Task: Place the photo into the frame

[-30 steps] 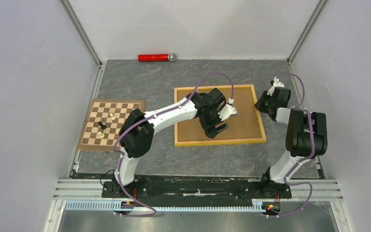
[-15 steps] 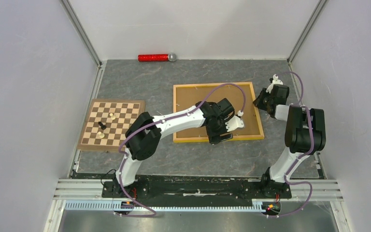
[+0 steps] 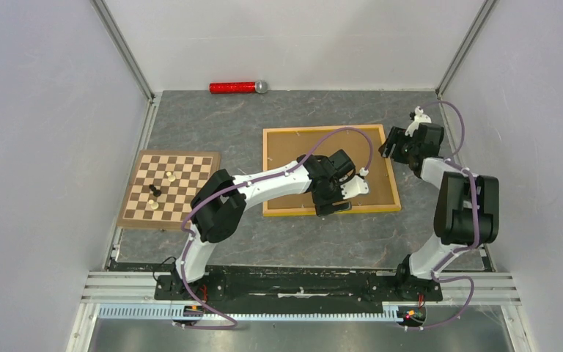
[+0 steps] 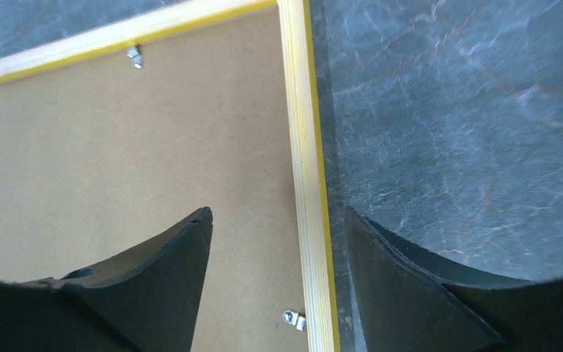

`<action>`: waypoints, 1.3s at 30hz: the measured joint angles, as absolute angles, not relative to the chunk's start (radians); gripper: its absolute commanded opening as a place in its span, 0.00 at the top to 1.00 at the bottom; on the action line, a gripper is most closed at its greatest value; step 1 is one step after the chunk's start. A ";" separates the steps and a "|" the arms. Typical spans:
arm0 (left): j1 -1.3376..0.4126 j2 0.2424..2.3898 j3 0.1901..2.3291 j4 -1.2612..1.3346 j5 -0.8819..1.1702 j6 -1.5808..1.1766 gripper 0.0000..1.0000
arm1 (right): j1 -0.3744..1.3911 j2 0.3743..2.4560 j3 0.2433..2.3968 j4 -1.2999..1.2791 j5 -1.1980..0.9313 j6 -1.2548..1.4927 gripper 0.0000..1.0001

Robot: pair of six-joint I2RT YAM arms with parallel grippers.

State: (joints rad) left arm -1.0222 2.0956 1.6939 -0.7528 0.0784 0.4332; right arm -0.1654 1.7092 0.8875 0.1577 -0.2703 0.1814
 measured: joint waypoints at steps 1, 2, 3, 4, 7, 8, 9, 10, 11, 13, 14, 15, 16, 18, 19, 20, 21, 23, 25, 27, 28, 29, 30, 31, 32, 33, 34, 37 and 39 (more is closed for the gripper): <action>-1.022 2.096 1.692 -0.752 0.079 0.436 0.21 | -0.165 1.684 0.888 0.148 -0.272 0.168 0.27; -1.022 2.096 1.691 -0.752 0.079 0.439 0.21 | -0.165 1.656 0.888 0.138 -0.272 0.154 0.25; -1.022 2.096 1.689 -0.752 0.080 0.443 0.21 | -0.165 1.628 0.888 0.131 -0.272 0.140 0.24; -1.022 2.096 1.687 -0.752 0.079 0.444 0.21 | -0.165 1.599 0.888 0.125 -0.271 0.125 0.22; -1.022 2.096 1.679 -0.747 0.080 0.451 0.20 | -0.165 1.512 0.883 0.104 -0.266 0.074 0.20; -1.022 2.096 1.675 -0.744 0.080 0.455 0.20 | -0.165 1.483 0.876 0.099 -0.264 0.056 0.19; -1.022 2.096 1.671 -0.739 0.080 0.458 0.20 | -0.165 1.451 0.863 0.094 -0.262 0.034 0.19; -1.022 2.096 1.667 -0.736 0.080 0.461 0.20 | -0.165 1.424 0.851 0.089 -0.260 0.018 0.19; -1.021 2.096 1.664 -0.733 0.082 0.464 0.20 | -0.165 1.399 0.838 0.085 -0.257 0.000 0.18; -1.021 2.096 1.662 -0.730 0.087 0.469 0.20 | -0.165 1.362 0.810 0.078 -0.250 -0.031 0.18; -1.019 2.096 1.662 -0.728 0.089 0.472 0.20 | -0.165 1.343 0.794 0.070 -0.245 -0.048 0.18; -1.018 2.096 1.662 -0.726 0.090 0.474 0.20 | -0.165 1.325 0.773 0.063 -0.236 -0.065 0.18; -1.018 2.096 1.662 -0.725 0.091 0.476 0.20 | -0.165 1.309 0.756 0.054 -0.228 -0.081 0.18; -1.016 2.096 1.662 -0.725 0.100 0.479 0.20 | -0.165 1.284 0.725 0.040 -0.213 -0.108 0.18; -1.014 2.096 1.662 -0.724 0.106 0.481 0.20 | -0.165 1.269 0.707 0.033 -0.205 -0.122 0.18; -1.014 2.096 1.662 -0.724 0.109 0.482 0.20 | -0.165 1.259 0.696 0.027 -0.200 -0.131 0.18; -1.013 2.096 1.662 -0.724 0.110 0.486 0.20 | -0.165 1.249 0.686 0.018 -0.196 -0.141 0.18; -1.011 2.096 1.662 -0.724 0.114 0.493 0.21 | -0.165 1.237 0.673 0.009 -0.184 -0.157 0.18; -1.010 2.097 1.662 -0.724 0.115 0.500 0.21 | -0.166 1.234 0.668 0.005 -0.181 -0.167 0.18; -1.009 2.102 1.662 -0.724 0.116 0.506 0.21 | -0.167 1.233 0.663 0.005 -0.181 -0.174 0.18; -1.008 2.106 1.662 -0.726 0.117 0.507 0.21 | -0.168 1.233 0.661 0.004 -0.181 -0.176 0.18; -1.008 2.109 1.662 -0.726 0.119 0.507 0.21 | -0.168 1.233 0.657 0.004 -0.181 -0.177 0.18; -1.007 2.113 1.662 -0.726 0.121 0.508 0.22 | -0.168 1.233 0.656 0.004 -0.181 -0.178 0.18; -1.007 2.116 1.662 -0.726 0.123 0.508 0.22 | -0.169 1.234 0.656 0.002 -0.181 -0.178 0.18; -1.007 2.120 1.662 -0.726 0.124 0.508 0.22 | -0.170 1.234 0.656 0.002 -0.182 -0.178 0.18; -1.006 2.125 1.662 -0.726 0.125 0.508 0.23 | -0.171 1.234 0.656 0.002 -0.182 -0.178 0.18; -1.006 2.128 1.662 -0.725 0.126 0.508 0.23 | -0.172 1.235 0.656 0.002 -0.182 -0.178 0.18; -1.006 2.135 1.662 -0.725 0.126 0.507 0.25 | -0.175 1.241 0.656 0.002 -0.182 -0.178 0.18; -1.006 2.139 1.663 -0.725 0.126 0.507 0.26 | -0.178 1.243 0.656 0.002 -0.183 -0.178 0.18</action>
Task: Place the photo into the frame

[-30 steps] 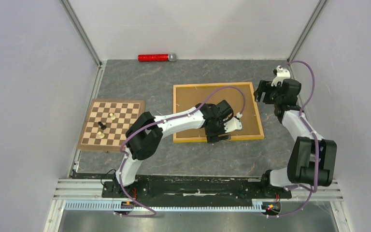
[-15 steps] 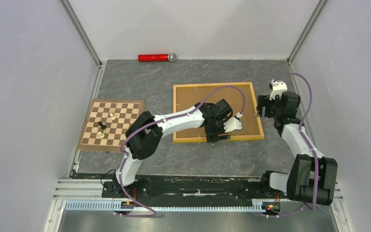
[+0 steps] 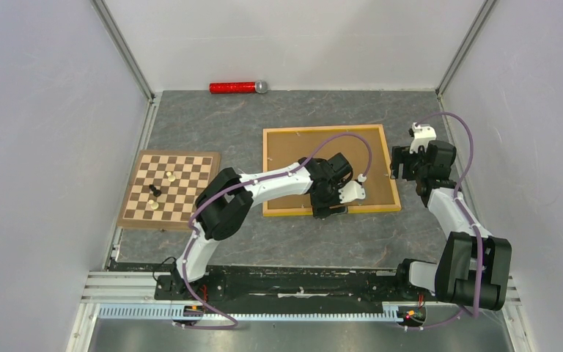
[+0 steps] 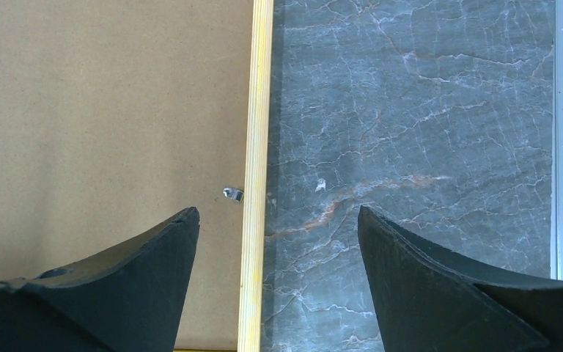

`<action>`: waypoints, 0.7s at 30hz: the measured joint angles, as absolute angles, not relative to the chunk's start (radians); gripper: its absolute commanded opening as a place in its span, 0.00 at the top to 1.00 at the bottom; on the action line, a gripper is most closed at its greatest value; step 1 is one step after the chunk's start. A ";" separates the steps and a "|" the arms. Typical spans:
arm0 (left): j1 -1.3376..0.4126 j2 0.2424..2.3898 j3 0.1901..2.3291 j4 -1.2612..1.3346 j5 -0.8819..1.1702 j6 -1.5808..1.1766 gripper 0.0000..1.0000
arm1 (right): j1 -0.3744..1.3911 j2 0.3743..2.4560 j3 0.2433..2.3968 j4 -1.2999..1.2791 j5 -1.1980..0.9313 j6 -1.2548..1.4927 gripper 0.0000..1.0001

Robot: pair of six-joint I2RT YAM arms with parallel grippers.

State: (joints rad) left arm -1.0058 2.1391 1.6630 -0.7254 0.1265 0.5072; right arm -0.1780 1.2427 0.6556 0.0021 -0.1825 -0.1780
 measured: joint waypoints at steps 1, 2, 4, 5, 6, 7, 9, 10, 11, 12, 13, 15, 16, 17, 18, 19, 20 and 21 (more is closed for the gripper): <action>-1.006 2.141 1.663 -0.725 0.127 0.507 0.27 | -0.179 1.243 0.656 0.002 -0.183 -0.178 0.18; -1.006 2.143 1.663 -0.725 0.127 0.507 0.27 | -0.181 1.243 0.656 0.002 -0.183 -0.178 0.18; -1.006 2.148 1.666 -0.725 0.126 0.506 0.28 | -0.184 1.243 0.656 0.002 -0.185 -0.178 0.18; -1.006 2.150 1.669 -0.726 0.126 0.506 0.28 | -0.186 1.243 0.656 0.002 -0.186 -0.178 0.18; -1.006 2.150 1.671 -0.725 0.126 0.506 0.29 | -0.186 1.244 0.656 0.002 -0.186 -0.178 0.18; -1.006 2.151 1.673 -0.725 0.126 0.506 0.30 | -0.187 1.245 0.656 0.002 -0.186 -0.178 0.18; -1.006 2.153 1.674 -0.724 0.126 0.505 0.32 | -0.188 1.248 0.656 0.002 -0.187 -0.177 0.18; -1.006 2.154 1.675 -0.723 0.125 0.504 0.33 | -0.189 1.249 0.656 0.002 -0.188 -0.177 0.18; -1.006 2.154 1.675 -0.723 0.124 0.504 0.34 | -0.189 1.252 0.656 0.002 -0.190 -0.177 0.18; -1.006 2.154 1.675 -0.723 0.123 0.503 0.35 | -0.189 1.254 0.656 0.002 -0.191 -0.177 0.18; -1.006 2.154 1.675 -0.723 0.121 0.503 0.36 | -0.190 1.256 0.656 0.002 -0.192 -0.177 0.18; -1.007 2.154 1.675 -0.722 0.114 0.501 0.38 | -0.193 1.257 0.656 0.002 -0.194 -0.177 0.18; -1.008 2.154 1.675 -0.722 0.108 0.498 0.38 | -0.194 1.257 0.656 0.002 -0.196 -0.177 0.18; -1.010 2.154 1.675 -0.721 0.103 0.495 0.39 | -0.194 1.257 0.656 0.002 -0.197 -0.177 0.18; -1.012 2.154 1.674 -0.720 0.099 0.492 0.39 | -0.195 1.257 0.656 0.002 -0.199 -0.177 0.18; -1.016 2.154 1.671 -0.714 0.089 0.489 0.40 | -0.196 1.257 0.656 0.002 -0.202 -0.177 0.18; -1.020 2.154 1.666 -0.706 0.077 0.486 0.41 | -0.197 1.258 0.656 0.002 -0.205 -0.177 0.19; -1.024 2.154 1.663 -0.702 0.067 0.484 0.42 | -0.198 1.258 0.656 0.002 -0.205 -0.177 0.19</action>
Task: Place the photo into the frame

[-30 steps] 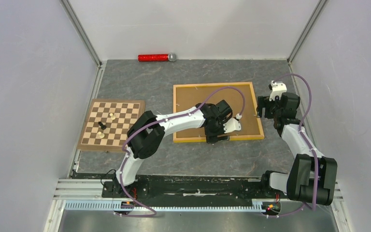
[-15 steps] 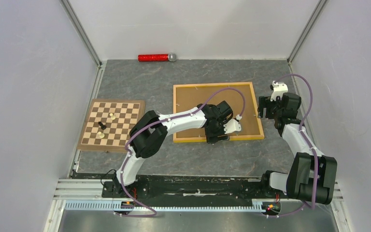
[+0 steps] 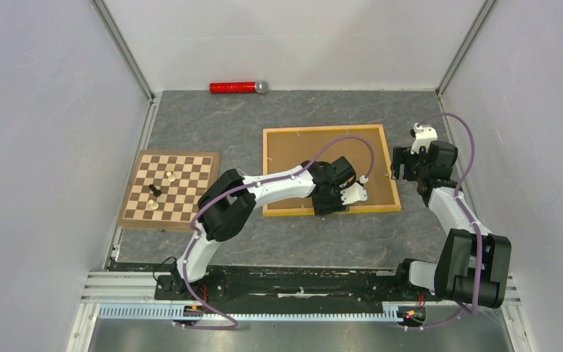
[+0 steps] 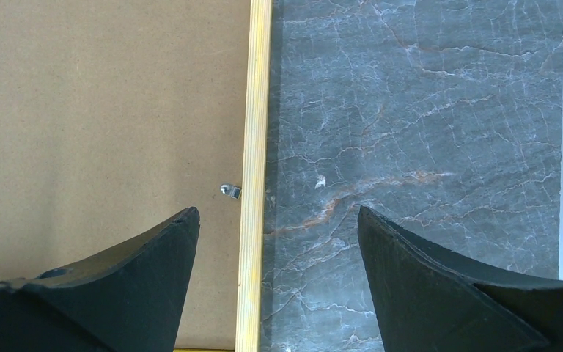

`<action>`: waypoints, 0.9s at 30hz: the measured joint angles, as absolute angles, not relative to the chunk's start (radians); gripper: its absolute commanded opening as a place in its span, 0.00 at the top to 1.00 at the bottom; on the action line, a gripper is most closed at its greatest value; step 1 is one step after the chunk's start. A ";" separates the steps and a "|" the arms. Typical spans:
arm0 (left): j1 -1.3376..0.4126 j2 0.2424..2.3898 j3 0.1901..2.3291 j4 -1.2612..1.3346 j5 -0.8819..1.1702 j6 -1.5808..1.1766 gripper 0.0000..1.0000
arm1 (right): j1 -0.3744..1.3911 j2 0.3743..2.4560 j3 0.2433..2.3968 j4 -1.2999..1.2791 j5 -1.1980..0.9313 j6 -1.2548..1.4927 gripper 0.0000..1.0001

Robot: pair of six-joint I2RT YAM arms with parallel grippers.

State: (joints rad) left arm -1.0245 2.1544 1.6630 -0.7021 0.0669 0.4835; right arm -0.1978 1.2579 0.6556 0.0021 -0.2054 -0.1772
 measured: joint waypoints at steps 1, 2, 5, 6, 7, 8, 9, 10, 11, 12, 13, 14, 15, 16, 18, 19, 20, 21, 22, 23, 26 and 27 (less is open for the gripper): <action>-1.029 2.154 1.662 -0.699 0.053 0.479 0.42 | -0.199 1.258 0.656 0.002 -0.207 -0.177 0.19; -1.031 2.154 1.662 -0.698 0.045 0.476 0.43 | -0.200 1.258 0.656 0.002 -0.209 -0.177 0.19; -1.037 2.154 1.658 -0.688 0.027 0.467 0.46 | -0.202 1.258 0.656 0.002 -0.212 -0.177 0.18; -1.038 2.154 1.657 -0.685 0.023 0.464 0.47 | -0.202 1.258 0.656 0.002 -0.212 -0.177 0.19; -1.039 2.154 1.656 -0.685 0.022 0.461 0.49 | -0.203 1.258 0.656 0.002 -0.213 -0.177 0.19; -1.040 2.154 1.655 -0.685 0.019 0.458 0.51 | -0.205 1.258 0.656 0.002 -0.213 -0.177 0.18; -1.043 2.153 1.654 -0.685 0.016 0.453 0.54 | -0.207 1.258 0.656 0.002 -0.213 -0.177 0.19; -1.045 2.152 1.652 -0.684 0.012 0.446 0.57 | -0.208 1.258 0.656 0.002 -0.213 -0.176 0.19; -1.047 2.151 1.650 -0.682 0.008 0.439 0.61 | -0.208 1.258 0.656 0.002 -0.213 -0.177 0.19; -1.050 2.149 1.647 -0.682 0.005 0.432 0.65 | -0.210 1.258 0.656 0.002 -0.213 -0.176 0.18; -1.051 2.147 1.645 -0.682 0.004 0.425 0.71 | -0.210 1.258 0.656 0.002 -0.213 -0.176 0.19; -1.054 2.144 1.642 -0.682 0.004 0.417 0.78 | -0.210 1.258 0.656 0.002 -0.213 -0.176 0.19; -1.056 2.141 1.638 -0.682 0.005 0.409 0.85 | -0.210 1.258 0.656 0.002 -0.213 -0.177 0.19; -1.059 2.138 1.635 -0.682 0.006 0.403 0.96 | -0.211 1.258 0.656 0.002 -0.216 -0.177 0.19; -1.061 2.135 1.633 -0.683 0.007 0.397 0.98 | -0.213 1.258 0.656 0.002 -0.220 -0.178 0.18; -1.061 2.135 1.633 -0.684 0.008 0.397 0.98 | -0.213 1.258 0.656 0.001 -0.225 -0.179 0.18; -1.061 2.134 1.633 -0.685 0.009 0.397 0.98 | -0.215 1.256 0.656 -0.001 -0.232 -0.185 0.18; -1.060 2.133 1.633 -0.685 0.009 0.397 0.98 | -0.215 1.253 0.656 -0.003 -0.237 -0.189 0.17; -1.060 2.133 1.633 -0.685 0.010 0.397 0.98 | -0.216 1.248 0.656 -0.007 -0.248 -0.198 0.16; -1.060 2.133 1.633 -0.686 0.011 0.397 0.98 | -0.218 1.239 0.656 -0.013 -0.261 -0.210 0.13; -1.055 2.133 1.637 -0.692 0.026 0.398 0.98 | -0.220 1.211 0.661 -0.045 -0.298 -0.260 0.02; -1.051 2.133 1.640 -0.696 0.031 0.398 0.98 | -0.220 1.202 0.665 -0.057 -0.308 -0.281 0.02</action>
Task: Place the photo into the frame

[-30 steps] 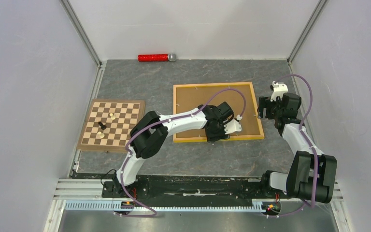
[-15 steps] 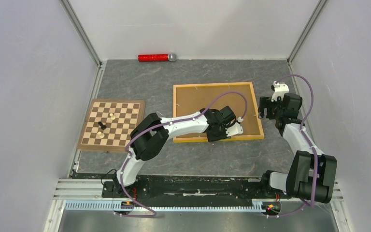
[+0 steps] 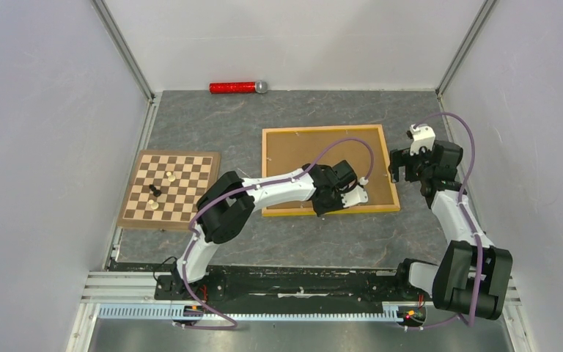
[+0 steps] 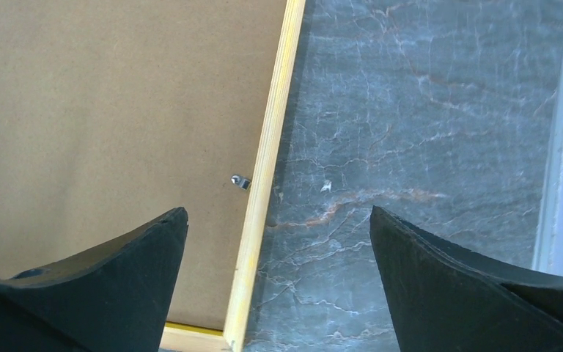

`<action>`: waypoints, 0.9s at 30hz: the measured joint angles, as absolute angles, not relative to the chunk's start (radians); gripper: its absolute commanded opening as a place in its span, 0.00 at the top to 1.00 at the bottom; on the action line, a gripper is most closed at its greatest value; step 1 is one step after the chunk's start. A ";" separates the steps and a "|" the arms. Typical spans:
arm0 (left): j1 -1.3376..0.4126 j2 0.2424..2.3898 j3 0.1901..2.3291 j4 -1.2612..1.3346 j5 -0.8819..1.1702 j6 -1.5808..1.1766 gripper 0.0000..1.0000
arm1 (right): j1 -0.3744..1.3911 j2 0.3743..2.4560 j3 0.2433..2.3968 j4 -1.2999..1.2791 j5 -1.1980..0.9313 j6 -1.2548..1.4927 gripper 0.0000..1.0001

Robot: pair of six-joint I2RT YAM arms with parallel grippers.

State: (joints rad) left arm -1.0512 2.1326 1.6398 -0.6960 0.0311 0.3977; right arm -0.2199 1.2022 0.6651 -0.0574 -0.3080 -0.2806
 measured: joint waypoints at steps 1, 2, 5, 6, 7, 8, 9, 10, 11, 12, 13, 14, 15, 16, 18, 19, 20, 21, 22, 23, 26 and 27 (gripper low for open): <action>-1.048 2.133 1.643 -0.709 0.036 0.398 0.98 | -0.220 1.192 0.670 -0.070 -0.317 -0.302 0.02; -1.045 2.133 1.645 -0.717 0.040 0.398 0.98 | -0.220 1.182 0.673 -0.082 -0.325 -0.325 0.02; -1.033 2.133 1.670 -0.762 0.060 0.398 0.98 | -0.220 1.140 0.674 -0.119 -0.351 -0.404 0.02; -1.028 2.133 1.684 -0.779 0.065 0.398 0.98 | -0.220 1.126 0.674 -0.131 -0.360 -0.427 0.02; -1.024 2.133 1.702 -0.794 0.075 0.398 0.98 | -0.220 1.107 0.674 -0.148 -0.371 -0.462 0.02; -1.020 2.133 1.714 -0.803 0.082 0.398 0.98 | -0.220 1.093 0.673 -0.160 -0.382 -0.486 0.02; -1.016 2.133 1.728 -0.814 0.088 0.398 0.98 | -0.220 1.078 0.673 -0.176 -0.397 -0.519 0.02; -1.012 2.133 1.742 -0.825 0.093 0.398 0.98 | -0.220 1.066 0.673 -0.189 -0.409 -0.545 0.02; -1.008 2.133 1.758 -0.838 0.101 0.398 0.98 | -0.220 1.055 0.673 -0.206 -0.426 -0.575 0.02; -1.005 2.133 1.767 -0.845 0.107 0.398 0.98 | -0.220 1.042 0.672 -0.226 -0.448 -0.609 0.02; -1.003 2.133 1.780 -0.857 0.112 0.398 0.98 | -0.220 1.034 0.672 -0.242 -0.463 -0.635 0.02; -1.001 2.133 1.788 -0.866 0.115 0.398 0.98 | -0.220 1.025 0.671 -0.262 -0.484 -0.667 0.02; -0.999 2.133 1.797 -0.876 0.117 0.398 0.98 | -0.220 1.016 0.669 -0.282 -0.505 -0.702 0.02; -0.998 2.133 1.807 -0.888 0.119 0.398 0.98 | -0.220 1.008 0.666 -0.297 -0.517 -0.729 0.02; -0.994 2.134 1.826 -0.910 0.129 0.398 0.98 | -0.220 0.987 0.656 -0.334 -0.548 -0.804 0.03; -0.991 2.135 1.839 -0.922 0.134 0.398 0.98 | -0.220 0.976 0.652 -0.356 -0.561 -0.841 0.04; -0.989 2.135 1.853 -0.937 0.141 0.398 0.98 | -0.220 0.966 0.648 -0.379 -0.575 -0.881 0.05; -0.986 2.135 1.869 -0.951 0.145 0.398 0.98 | -0.220 0.960 0.645 -0.393 -0.585 -0.909 0.06; -0.983 2.136 1.884 -0.964 0.152 0.398 0.98 | -0.220 0.953 0.641 -0.408 -0.594 -0.942 0.07; -0.981 2.138 1.898 -0.975 0.160 0.398 0.98 | -0.220 0.947 0.636 -0.421 -0.601 -0.970 0.08; -0.977 2.145 1.928 -1.000 0.175 0.398 0.98 | -0.216 0.916 0.614 -0.456 -0.617 -1.047 0.09; -0.976 2.149 1.936 -1.007 0.179 0.398 0.98 | -0.213 0.901 0.605 -0.466 -0.619 -1.069 0.09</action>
